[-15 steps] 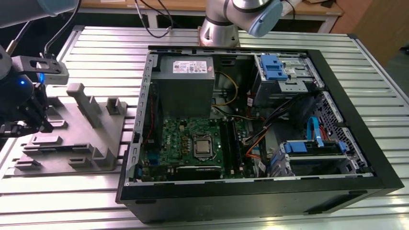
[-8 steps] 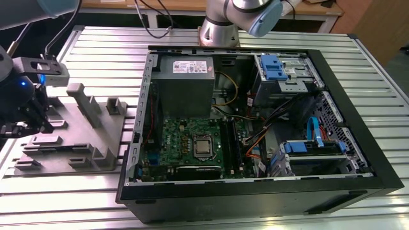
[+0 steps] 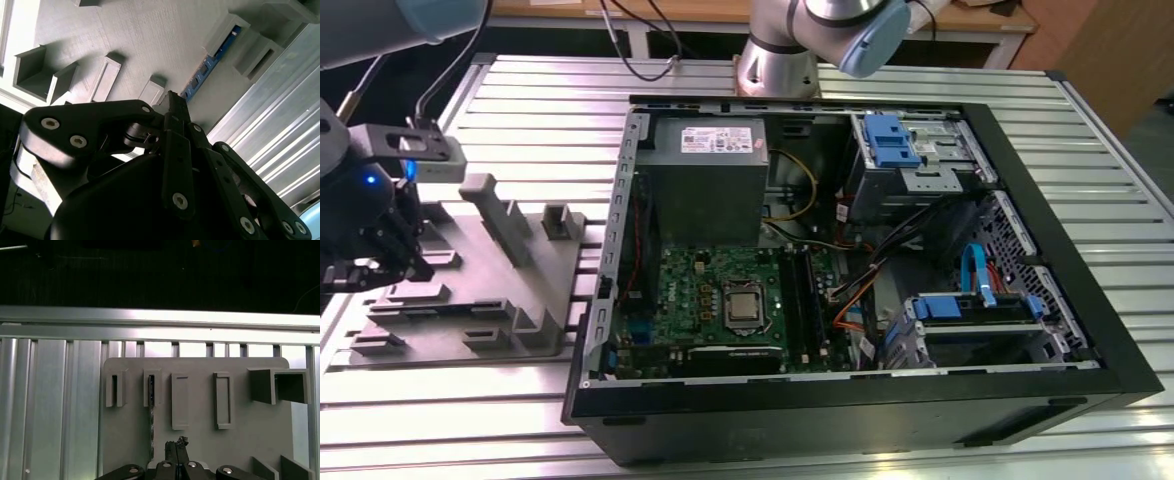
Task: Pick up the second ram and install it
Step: 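Pick up the second ram and move it above second insertion slot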
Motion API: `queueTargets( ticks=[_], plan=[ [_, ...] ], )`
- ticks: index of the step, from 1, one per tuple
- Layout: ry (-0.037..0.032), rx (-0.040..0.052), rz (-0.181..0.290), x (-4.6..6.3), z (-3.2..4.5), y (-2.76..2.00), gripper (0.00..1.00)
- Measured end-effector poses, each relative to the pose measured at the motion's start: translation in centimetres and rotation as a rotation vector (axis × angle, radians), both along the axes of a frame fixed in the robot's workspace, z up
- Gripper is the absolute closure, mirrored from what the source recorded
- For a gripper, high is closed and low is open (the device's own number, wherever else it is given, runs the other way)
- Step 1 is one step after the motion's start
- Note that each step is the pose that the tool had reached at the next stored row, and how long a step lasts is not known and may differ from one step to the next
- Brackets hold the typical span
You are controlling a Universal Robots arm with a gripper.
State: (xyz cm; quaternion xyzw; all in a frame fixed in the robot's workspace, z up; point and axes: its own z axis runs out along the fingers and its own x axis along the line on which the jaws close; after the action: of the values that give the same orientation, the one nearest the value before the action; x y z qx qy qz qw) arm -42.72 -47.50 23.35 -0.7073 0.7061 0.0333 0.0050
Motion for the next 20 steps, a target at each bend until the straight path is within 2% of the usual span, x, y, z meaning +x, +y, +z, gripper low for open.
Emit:
queueTargets(
  ticks=[8, 20],
  plan=[
    [0.0, 0.0001, 0.0, 0.0, -0.55, -0.43, 0.9],
    [0.0, 0.0, 0.0, 0.0, -1.69, -0.48, 0.9]
  ],
)
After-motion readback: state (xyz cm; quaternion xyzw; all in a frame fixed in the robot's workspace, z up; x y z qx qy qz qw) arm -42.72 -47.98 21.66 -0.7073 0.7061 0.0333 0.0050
